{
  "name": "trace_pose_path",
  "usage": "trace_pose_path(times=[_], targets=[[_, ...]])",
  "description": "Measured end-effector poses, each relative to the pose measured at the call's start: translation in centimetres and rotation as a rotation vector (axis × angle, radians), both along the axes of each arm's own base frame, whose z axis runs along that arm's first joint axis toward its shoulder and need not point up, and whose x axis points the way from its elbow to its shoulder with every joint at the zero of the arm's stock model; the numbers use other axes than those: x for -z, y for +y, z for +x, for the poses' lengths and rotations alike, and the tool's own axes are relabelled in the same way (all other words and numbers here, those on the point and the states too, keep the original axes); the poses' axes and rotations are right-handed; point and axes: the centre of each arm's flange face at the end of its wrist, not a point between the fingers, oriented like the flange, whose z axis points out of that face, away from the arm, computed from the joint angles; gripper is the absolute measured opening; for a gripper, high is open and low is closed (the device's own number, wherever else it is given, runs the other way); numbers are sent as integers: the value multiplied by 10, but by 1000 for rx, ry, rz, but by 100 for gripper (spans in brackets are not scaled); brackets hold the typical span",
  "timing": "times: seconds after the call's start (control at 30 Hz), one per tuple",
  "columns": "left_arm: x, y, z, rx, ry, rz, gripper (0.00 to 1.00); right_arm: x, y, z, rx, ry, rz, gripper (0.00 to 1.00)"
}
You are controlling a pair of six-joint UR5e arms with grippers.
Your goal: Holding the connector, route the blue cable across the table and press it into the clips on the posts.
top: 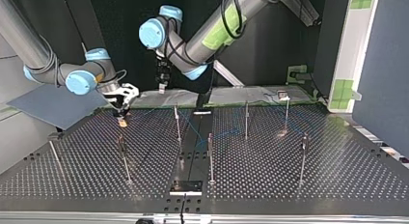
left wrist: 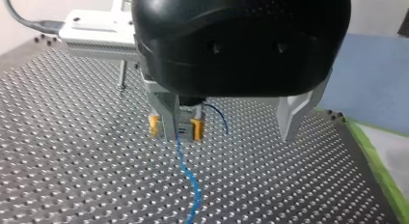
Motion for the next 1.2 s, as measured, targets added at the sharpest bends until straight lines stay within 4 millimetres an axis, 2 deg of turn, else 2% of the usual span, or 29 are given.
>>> trace_pose_path(times=[0.23, 0.5, 0.63, 1.03, 1.2], targets=[[18, -13, 2, -15, 20, 22, 100, 0, -3, -6, 8, 3, 0, 0], [34, -29, 14, -39, 0, 11, 100, 1, -2, -6, -11, -1, 3, 0], [27, -36, 24, -55, -25, -13, 100, 2, -2, -6, -15, -2, 4, 0], [-15, -42, 64, -119, -115, -99, 100, 2, -2, -7, -16, -7, 6, 0], [-13, -47, 76, -113, -113, -100, 100, 2, -3, -7, -15, -7, 6, 0]])
